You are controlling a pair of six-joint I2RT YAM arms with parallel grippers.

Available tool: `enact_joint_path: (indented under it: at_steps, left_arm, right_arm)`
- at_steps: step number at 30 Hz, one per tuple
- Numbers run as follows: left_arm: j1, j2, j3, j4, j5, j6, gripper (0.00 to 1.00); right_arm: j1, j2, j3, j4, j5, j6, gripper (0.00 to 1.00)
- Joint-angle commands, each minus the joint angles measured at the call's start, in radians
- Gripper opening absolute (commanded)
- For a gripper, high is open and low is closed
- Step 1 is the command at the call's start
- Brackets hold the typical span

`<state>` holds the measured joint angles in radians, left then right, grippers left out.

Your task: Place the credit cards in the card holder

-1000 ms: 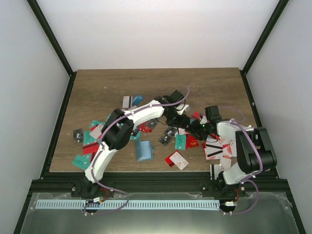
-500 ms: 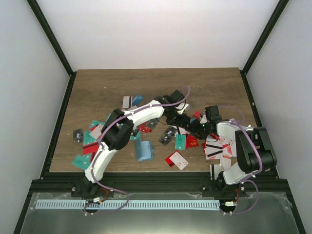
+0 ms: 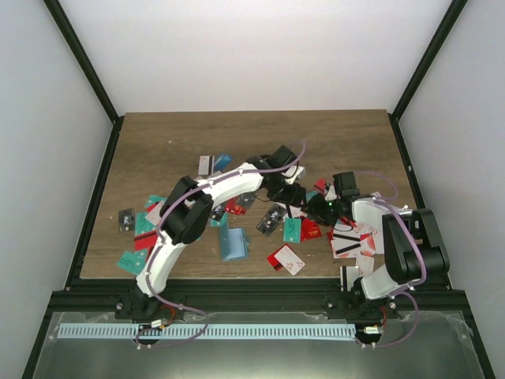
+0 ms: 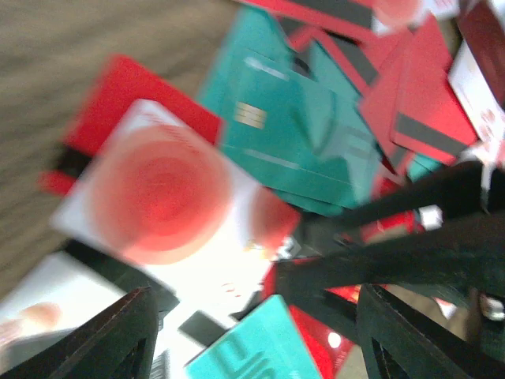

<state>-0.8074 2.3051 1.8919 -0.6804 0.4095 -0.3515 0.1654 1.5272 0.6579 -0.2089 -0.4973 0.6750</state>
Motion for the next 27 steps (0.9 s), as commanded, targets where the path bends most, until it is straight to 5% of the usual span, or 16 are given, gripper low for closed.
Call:
enact_joint_path:
  at_steps: [1, 7, 11, 27]
  left_arm:
    - [0.076, -0.189, -0.097, 0.144, -0.196, -0.034, 0.70]
    - [0.094, -0.363, -0.244, 0.139, -0.057, -0.017, 0.75]
    - [0.096, -0.400, -0.302, 0.155, -0.100, -0.008, 0.75]
    - [0.119, 0.025, 0.058, 0.169, -0.066, -0.012, 0.72]
  right_arm:
    - [0.011, -0.045, -0.029, -0.170, -0.021, -0.057, 0.44]
    - [0.011, -0.059, -0.026, -0.166, -0.038, -0.058, 0.45]
    - [0.010, -0.068, -0.029, -0.165, -0.037, -0.056, 0.46]
    - [-0.011, -0.065, -0.008, -0.092, -0.035, 0.048, 0.47]
